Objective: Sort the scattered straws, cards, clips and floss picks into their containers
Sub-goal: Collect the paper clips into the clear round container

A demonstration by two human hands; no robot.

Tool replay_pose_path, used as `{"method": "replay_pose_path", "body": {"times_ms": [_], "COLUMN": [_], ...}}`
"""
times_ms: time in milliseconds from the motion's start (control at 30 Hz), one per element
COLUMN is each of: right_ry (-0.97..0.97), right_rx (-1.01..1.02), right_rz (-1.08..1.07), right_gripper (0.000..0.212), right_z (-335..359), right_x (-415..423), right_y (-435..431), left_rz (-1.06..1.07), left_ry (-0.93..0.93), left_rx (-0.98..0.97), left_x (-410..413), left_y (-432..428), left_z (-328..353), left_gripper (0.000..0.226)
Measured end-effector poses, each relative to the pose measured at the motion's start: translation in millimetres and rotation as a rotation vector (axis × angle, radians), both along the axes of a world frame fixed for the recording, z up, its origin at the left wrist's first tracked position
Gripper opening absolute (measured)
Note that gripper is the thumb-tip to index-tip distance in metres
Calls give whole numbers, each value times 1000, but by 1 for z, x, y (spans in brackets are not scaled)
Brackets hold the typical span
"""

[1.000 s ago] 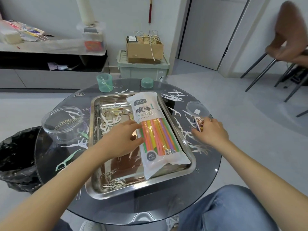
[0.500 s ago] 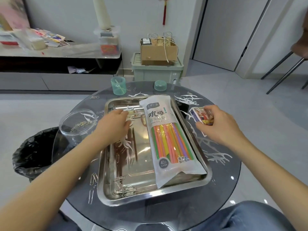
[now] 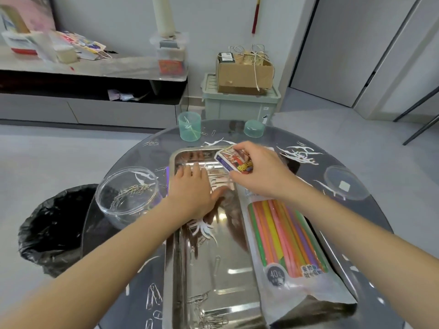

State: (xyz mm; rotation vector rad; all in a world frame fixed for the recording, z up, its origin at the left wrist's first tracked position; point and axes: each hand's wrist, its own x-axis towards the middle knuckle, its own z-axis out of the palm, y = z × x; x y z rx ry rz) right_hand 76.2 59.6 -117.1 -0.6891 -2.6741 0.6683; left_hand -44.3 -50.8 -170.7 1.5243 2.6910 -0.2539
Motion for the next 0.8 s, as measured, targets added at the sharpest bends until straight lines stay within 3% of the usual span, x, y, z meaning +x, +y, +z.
{"method": "replay_pose_path", "body": {"times_ms": [267, 433, 567, 700, 800], "right_ry": [-110, -149, -120, -110, -104], "right_rx": [45, 85, 78, 80, 71], "right_rz": [95, 122, 76, 58, 49], "right_gripper": [60, 63, 63, 62, 61], "right_z": [-7, -4, 1, 3, 2], "right_x": [-45, -64, -70, -65, -60], "right_y": [5, 6, 8, 14, 16], "left_rz": [-184, -147, -90, -105, -147], "left_ry": [-46, -35, -65, -165, -186], "left_rx": [-22, 180, 15, 27, 42], "left_x": [12, 6, -11, -9, -4], "left_y": [-38, -32, -6, 6, 1], "left_z": [26, 23, 7, -1, 5], "left_gripper": [65, 49, 65, 73, 67]}}
